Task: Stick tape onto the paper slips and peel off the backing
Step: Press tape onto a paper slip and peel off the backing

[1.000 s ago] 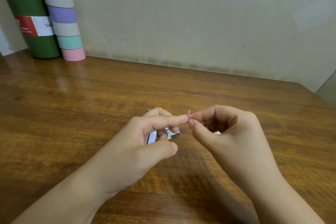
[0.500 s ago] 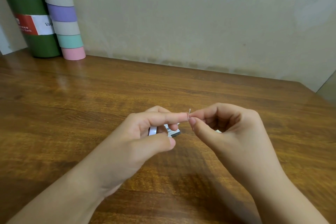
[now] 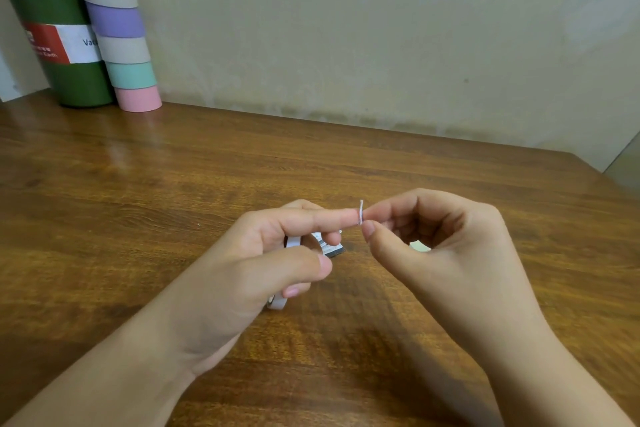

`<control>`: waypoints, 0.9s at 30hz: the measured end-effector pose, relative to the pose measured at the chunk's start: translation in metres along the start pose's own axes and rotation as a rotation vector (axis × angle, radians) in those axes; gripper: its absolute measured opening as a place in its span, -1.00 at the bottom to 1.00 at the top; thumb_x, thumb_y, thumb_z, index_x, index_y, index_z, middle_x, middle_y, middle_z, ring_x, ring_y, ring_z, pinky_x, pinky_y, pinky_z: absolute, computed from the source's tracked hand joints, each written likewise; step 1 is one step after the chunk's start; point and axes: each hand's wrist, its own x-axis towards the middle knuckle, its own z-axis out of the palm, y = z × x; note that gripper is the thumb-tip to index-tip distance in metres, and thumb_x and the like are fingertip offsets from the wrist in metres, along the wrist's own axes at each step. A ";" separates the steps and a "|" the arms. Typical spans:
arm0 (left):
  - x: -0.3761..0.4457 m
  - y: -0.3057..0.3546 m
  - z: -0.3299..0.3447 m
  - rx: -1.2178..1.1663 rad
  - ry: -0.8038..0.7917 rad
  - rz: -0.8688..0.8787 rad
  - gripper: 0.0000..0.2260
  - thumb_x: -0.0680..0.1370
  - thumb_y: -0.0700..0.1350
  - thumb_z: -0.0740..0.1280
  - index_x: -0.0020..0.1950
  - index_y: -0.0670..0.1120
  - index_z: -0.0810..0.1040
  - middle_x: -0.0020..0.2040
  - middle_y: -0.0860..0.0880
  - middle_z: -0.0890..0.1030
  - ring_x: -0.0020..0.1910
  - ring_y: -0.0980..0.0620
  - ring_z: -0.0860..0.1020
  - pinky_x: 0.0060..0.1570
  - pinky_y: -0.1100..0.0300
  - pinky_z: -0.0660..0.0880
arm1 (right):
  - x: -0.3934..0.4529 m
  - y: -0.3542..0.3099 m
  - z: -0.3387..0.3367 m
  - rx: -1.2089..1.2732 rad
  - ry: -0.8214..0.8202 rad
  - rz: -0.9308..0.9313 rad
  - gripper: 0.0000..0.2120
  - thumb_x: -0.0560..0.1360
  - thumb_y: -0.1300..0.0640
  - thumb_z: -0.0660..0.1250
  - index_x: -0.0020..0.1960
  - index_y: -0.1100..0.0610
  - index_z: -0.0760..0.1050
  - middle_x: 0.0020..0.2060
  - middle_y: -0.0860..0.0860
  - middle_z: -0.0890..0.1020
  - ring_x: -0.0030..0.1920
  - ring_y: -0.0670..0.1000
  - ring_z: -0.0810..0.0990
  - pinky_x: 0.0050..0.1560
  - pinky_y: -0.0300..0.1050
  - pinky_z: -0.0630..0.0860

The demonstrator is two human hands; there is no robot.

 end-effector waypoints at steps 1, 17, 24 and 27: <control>0.000 0.000 0.000 0.000 0.002 0.000 -0.58 0.25 -0.02 0.33 0.08 0.08 0.66 -0.11 0.09 0.48 -0.29 -0.07 0.23 -0.30 0.04 0.14 | 0.000 0.000 0.001 -0.007 0.000 -0.003 -0.96 0.28 0.12 0.48 -0.29 0.05 0.64 -0.41 -0.03 0.62 -0.42 -0.15 0.50 -0.35 -0.39 0.43; 0.001 -0.001 0.001 0.040 0.009 -0.008 -0.59 0.24 0.01 0.32 0.07 0.12 0.66 -0.13 0.13 0.48 -0.35 0.12 0.32 -0.32 0.18 0.23 | -0.003 0.005 0.005 -0.228 0.089 -0.138 -0.92 0.30 0.18 0.39 -0.33 0.03 0.54 -0.40 -0.13 0.54 -0.40 -0.18 0.45 -0.33 -0.46 0.34; 0.001 -0.002 0.000 0.076 0.059 -0.012 -0.61 0.22 0.03 0.31 0.02 0.07 0.68 -0.13 0.13 0.51 -0.38 0.23 0.38 -0.34 0.32 0.32 | -0.001 0.002 0.002 -0.103 0.063 -0.015 -0.84 0.33 0.17 0.42 -0.40 0.02 0.52 -0.51 -0.15 0.49 -0.44 -0.19 0.41 -0.39 -0.43 0.33; 0.001 -0.002 -0.001 0.097 0.071 -0.027 -0.64 0.22 0.00 0.33 -0.02 0.08 0.68 -0.17 0.14 0.50 -0.41 0.26 0.39 -0.35 0.40 0.35 | 0.000 0.002 0.001 -0.073 0.059 0.028 -0.88 0.31 0.21 0.35 -0.40 0.06 0.53 -0.52 -0.09 0.49 -0.46 -0.18 0.39 -0.41 -0.43 0.32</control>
